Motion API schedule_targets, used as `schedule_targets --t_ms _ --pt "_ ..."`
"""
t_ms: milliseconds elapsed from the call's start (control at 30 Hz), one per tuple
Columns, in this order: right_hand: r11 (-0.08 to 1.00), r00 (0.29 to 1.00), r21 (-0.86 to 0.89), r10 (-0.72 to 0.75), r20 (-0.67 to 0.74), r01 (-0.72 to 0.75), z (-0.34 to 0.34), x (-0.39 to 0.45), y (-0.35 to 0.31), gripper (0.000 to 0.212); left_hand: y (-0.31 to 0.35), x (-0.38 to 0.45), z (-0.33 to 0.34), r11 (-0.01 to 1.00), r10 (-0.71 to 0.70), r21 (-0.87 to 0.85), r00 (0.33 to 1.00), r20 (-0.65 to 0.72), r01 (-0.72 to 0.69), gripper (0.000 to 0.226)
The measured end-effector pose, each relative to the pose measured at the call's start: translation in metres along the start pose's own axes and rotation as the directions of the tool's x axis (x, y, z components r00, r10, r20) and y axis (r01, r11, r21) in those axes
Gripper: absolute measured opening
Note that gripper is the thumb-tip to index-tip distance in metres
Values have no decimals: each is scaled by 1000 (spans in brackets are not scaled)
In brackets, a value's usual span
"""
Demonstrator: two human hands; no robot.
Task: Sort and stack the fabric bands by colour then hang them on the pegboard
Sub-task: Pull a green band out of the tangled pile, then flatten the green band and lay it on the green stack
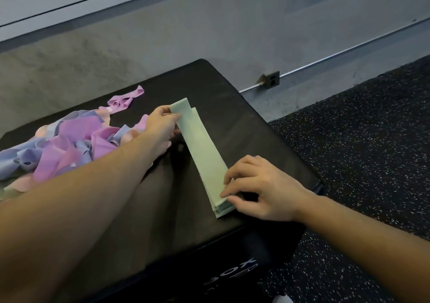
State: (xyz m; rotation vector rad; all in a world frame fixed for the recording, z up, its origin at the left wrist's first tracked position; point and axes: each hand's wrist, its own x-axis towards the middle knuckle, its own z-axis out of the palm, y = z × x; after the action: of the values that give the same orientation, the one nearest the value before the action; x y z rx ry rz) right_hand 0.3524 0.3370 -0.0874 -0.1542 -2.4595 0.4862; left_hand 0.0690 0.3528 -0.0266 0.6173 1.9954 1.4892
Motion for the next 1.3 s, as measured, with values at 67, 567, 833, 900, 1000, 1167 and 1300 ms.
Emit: schedule_targets --t_ms 67,567,833,900,1000,1167,1300 --pt "1000 1000 -9 -9 -12 9 2 0 2 15 -2 6 4 998 30 56 999 -13 -29 19" --pt "990 992 71 122 6 -122 -4 0 -3 24 -13 15 7 941 160 315 982 -103 -120 50" --pt "923 942 235 329 -67 -306 -8 7 -10 29 2 -55 -41 769 344 525 928 142 -365 20" --pt "923 935 198 349 -67 -331 -11 11 -18 30 2 -70 -63 705 397 565 899 187 -429 17" --pt "921 935 201 350 -50 -334 -15 22 -39 29 0 -94 -101 708 418 521 878 236 -477 22" --pt "942 959 179 282 31 -283 -17 61 -92 21 2 -139 -179 662 440 541 853 280 -518 19" --pt "959 975 182 207 85 -219 -9 96 -137 24 -12 -178 -244 670 442 531 854 276 -519 13"
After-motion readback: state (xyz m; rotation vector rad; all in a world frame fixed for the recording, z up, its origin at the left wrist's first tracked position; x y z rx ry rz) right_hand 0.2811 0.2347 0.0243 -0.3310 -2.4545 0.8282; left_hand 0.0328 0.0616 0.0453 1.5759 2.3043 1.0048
